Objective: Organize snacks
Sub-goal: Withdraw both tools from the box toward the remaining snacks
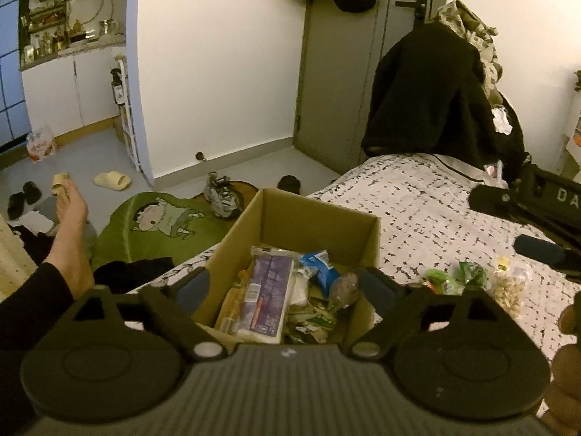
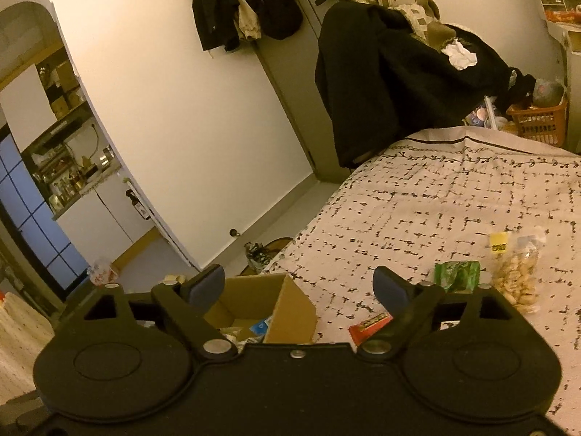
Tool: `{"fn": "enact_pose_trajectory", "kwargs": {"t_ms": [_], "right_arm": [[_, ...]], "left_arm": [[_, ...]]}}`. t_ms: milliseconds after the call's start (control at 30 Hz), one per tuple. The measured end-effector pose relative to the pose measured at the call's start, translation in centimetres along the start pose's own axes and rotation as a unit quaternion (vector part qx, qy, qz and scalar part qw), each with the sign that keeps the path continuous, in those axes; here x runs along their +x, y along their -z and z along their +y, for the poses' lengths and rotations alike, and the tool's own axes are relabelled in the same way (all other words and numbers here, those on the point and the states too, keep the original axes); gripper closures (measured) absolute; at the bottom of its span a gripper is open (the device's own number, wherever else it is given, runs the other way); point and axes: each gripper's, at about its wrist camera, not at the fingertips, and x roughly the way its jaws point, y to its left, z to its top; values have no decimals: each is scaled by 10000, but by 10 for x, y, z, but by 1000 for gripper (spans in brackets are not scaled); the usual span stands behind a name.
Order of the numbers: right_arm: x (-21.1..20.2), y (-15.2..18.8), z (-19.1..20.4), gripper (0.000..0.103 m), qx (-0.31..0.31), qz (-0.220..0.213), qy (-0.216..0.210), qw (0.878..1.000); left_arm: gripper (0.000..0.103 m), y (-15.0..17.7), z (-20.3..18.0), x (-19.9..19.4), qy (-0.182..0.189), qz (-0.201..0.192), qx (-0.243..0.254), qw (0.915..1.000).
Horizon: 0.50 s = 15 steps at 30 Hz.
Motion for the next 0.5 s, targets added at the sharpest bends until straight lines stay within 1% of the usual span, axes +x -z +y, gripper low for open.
{"fn": "enact_pose_trajectory", "kwargs": {"t_ms": [100, 133, 167, 333, 500], "right_arm": [[-5, -3, -5, 12, 15, -3, 53, 10000], [-7, -4, -6, 10, 9, -1, 61, 10000], [-10, -6, -9, 9, 3, 3, 59, 10000], [-21, -12, -18, 6, -144, 148, 62, 9998], [-28, -17, -28, 5, -173, 265, 138, 9994]], "left_arm": [[8, -1, -2, -3, 25, -3, -12, 10000], [2, -2, -3, -4, 72, -12, -45, 10000], [0, -2, -5, -6, 107, -20, -66, 9999], [0, -5, -12, -13, 288, 80, -198, 9994], [0, -7, -22, -23, 441, 160, -142, 9988]]}}
